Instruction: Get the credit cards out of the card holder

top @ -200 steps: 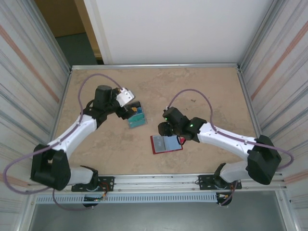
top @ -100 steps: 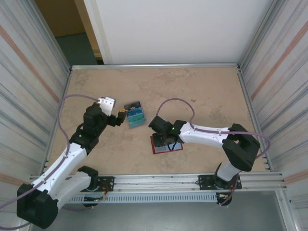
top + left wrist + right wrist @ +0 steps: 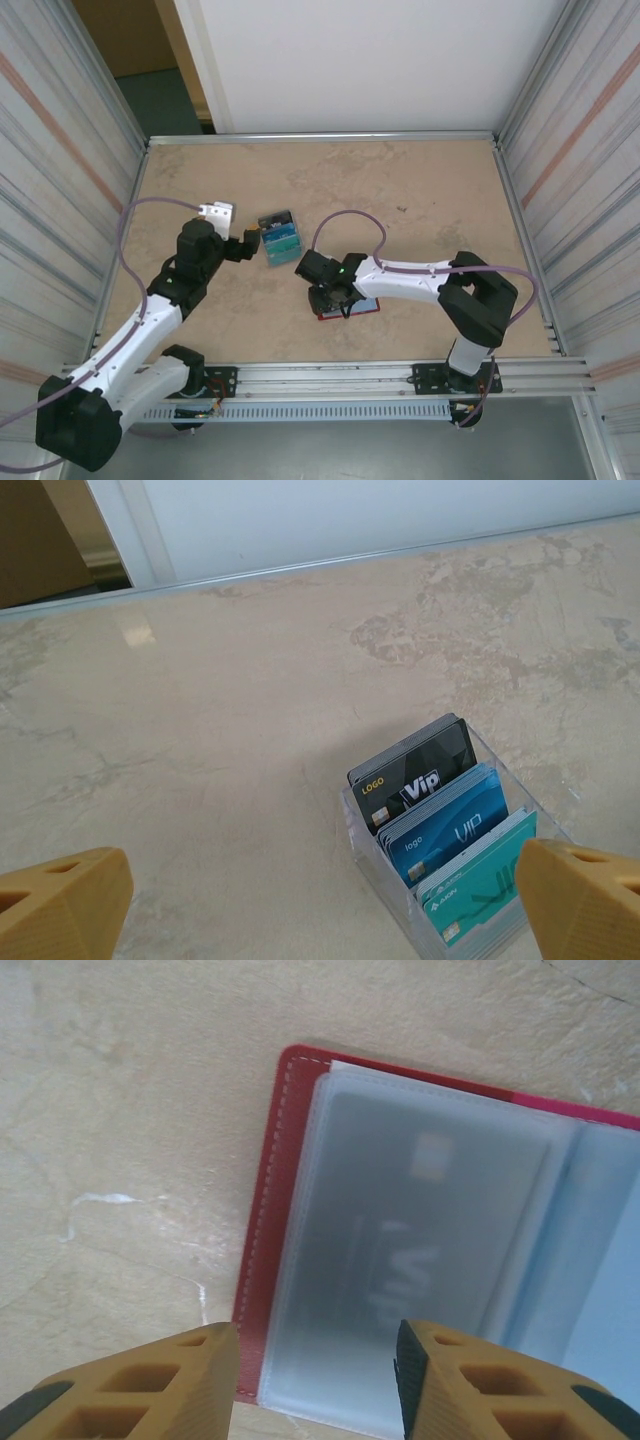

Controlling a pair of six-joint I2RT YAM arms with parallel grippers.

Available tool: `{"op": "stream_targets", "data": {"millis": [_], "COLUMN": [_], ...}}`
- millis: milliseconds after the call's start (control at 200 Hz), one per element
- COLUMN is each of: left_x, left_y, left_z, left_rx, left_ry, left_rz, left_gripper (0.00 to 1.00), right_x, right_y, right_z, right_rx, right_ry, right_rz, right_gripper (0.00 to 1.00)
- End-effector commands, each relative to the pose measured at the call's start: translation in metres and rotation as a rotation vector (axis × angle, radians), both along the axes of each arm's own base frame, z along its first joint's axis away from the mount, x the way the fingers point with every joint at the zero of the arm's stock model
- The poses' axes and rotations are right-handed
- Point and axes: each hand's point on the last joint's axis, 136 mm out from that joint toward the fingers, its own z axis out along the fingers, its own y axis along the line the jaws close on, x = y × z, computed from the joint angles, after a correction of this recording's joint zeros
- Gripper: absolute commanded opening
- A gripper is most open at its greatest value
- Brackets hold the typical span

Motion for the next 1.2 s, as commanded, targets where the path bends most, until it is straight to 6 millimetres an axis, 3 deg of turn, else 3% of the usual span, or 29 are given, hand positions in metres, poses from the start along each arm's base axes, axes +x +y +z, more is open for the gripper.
{"op": "stream_targets", "data": {"millis": [0,406,646,1193], "left_x": [0.001,-0.002,-0.003,-0.008], "left_y": [0.001,0.0,0.0,-0.008], "left_z": [-0.003,-0.002,0.0,0.007], "left_rx": [-0.022,-0.033,-0.03,-0.02], "left_ry": [0.004,0.009,0.006,-0.014], "left_rz": [0.021,0.009,0.008,-0.05], "left_gripper": [0.99,0.99,0.99,0.99], "right_x": [-0.001,-0.007,-0.007,0.004], "right_y": [-0.01,-0.009,-0.018,-0.023], "right_z": [-0.007,-0.021,-0.034,-0.019], "right_rx": [-0.062,-0.048,-0.086,0.086], "right_ry": [-0.004,0.028,0.035,0.05], "right_rz": [-0.026,-0.024,-0.03,-0.053], "right_gripper": [0.44,0.45,0.4,0.21]}}
